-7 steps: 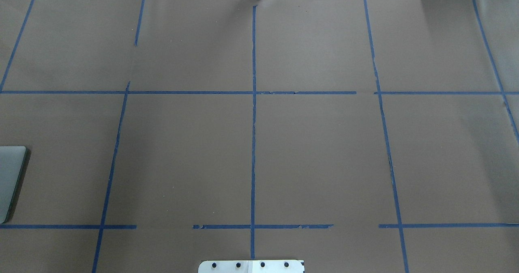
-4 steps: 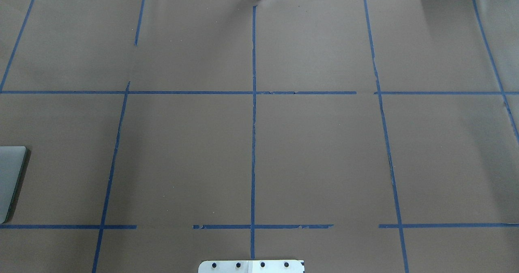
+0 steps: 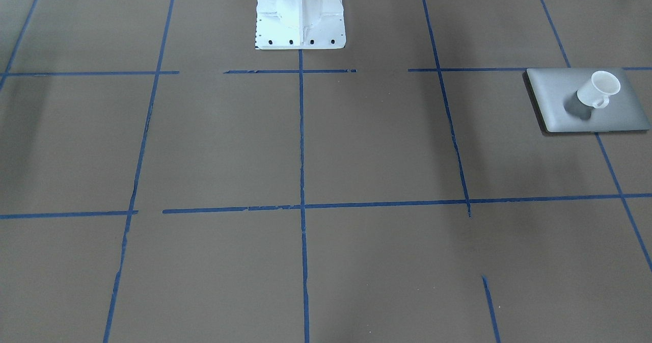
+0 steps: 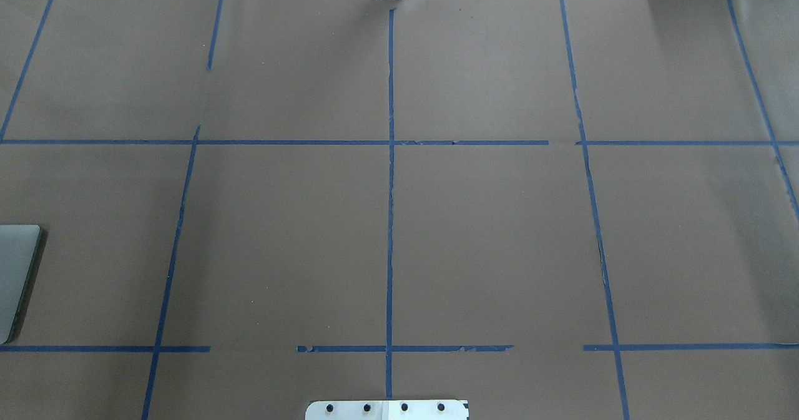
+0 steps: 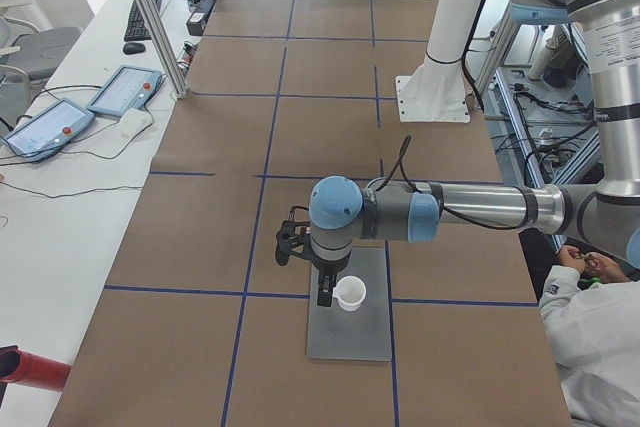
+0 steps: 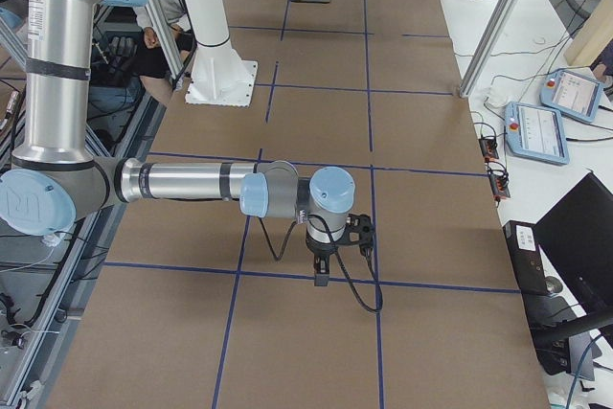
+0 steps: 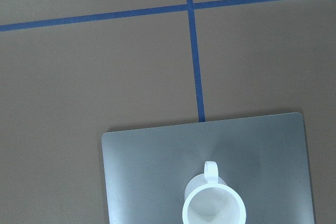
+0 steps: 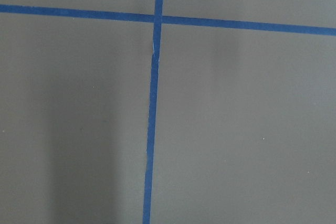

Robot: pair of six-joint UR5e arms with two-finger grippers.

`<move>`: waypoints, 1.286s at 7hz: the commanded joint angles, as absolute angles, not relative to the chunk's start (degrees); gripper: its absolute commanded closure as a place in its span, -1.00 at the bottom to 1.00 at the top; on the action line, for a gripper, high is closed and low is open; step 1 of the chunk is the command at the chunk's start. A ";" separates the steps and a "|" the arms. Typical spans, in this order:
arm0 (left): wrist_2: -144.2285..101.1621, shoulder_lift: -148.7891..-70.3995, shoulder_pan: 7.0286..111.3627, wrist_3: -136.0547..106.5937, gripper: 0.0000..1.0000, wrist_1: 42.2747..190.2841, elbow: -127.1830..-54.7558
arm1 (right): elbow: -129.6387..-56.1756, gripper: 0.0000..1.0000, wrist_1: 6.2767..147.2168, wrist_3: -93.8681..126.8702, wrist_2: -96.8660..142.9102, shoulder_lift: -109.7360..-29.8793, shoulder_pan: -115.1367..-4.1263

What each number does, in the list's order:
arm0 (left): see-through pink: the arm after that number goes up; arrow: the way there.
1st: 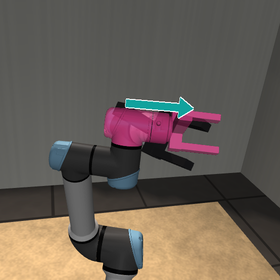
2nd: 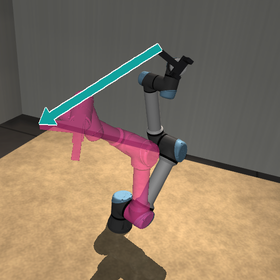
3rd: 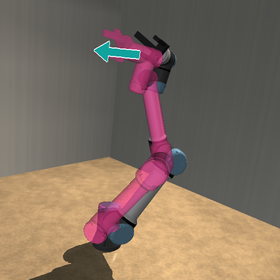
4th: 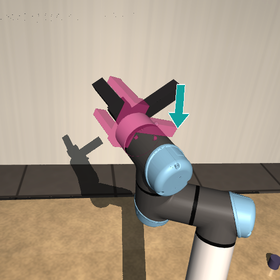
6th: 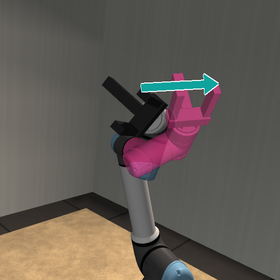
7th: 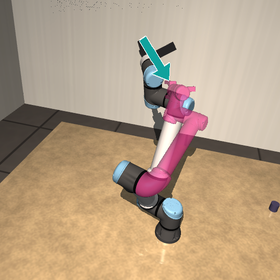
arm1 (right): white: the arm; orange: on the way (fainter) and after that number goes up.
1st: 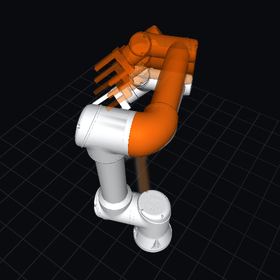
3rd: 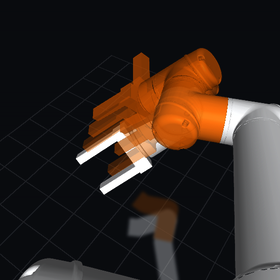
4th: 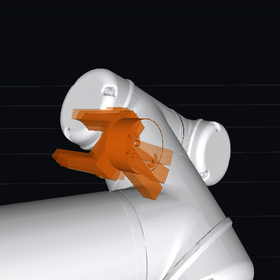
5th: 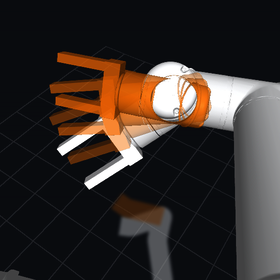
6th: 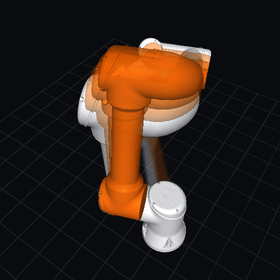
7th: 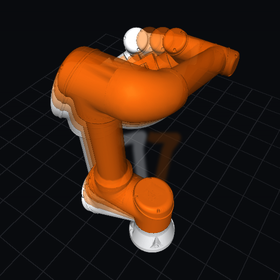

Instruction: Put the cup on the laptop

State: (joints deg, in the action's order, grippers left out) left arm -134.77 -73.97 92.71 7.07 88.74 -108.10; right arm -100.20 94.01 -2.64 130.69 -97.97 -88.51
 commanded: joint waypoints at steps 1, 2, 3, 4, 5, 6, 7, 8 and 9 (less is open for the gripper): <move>-134.39 -74.44 92.72 7.12 -1.00 86.41 -108.72 | -100.20 -1.00 93.96 -2.64 130.69 -98.00 -88.51; -134.21 -74.36 92.90 7.12 -1.00 86.40 -108.63 | -100.20 -1.00 94.04 -2.64 130.69 -98.00 -88.51; -134.21 -74.44 92.73 7.21 -1.00 86.66 -108.72 | -100.20 -1.00 93.96 -2.64 130.69 -97.91 -88.51; -134.56 -74.62 92.72 7.21 -1.00 86.75 -108.81 | -100.20 -1.00 93.96 -2.64 130.69 -98.00 -88.51; -134.47 -75.84 92.72 7.21 -1.00 86.75 -108.29 | -100.20 -1.00 93.96 -2.64 130.69 -98.00 -88.51; -134.65 -76.55 92.72 7.21 -1.00 86.40 -108.63 | -100.20 -1.00 93.96 -2.64 130.69 -98.00 -88.51; -134.56 -76.55 92.72 7.21 -1.00 86.40 -108.81 | -100.20 -1.00 93.96 -2.64 130.69 -98.00 -88.51; -134.56 -76.55 92.64 7.21 -1.00 86.31 -108.90 | -100.20 -1.00 93.96 -2.64 130.69 -98.00 -88.51; -134.65 -76.55 92.64 7.29 -1.00 86.40 -108.90 | -100.20 -1.00 93.96 -2.64 130.69 -97.91 -88.51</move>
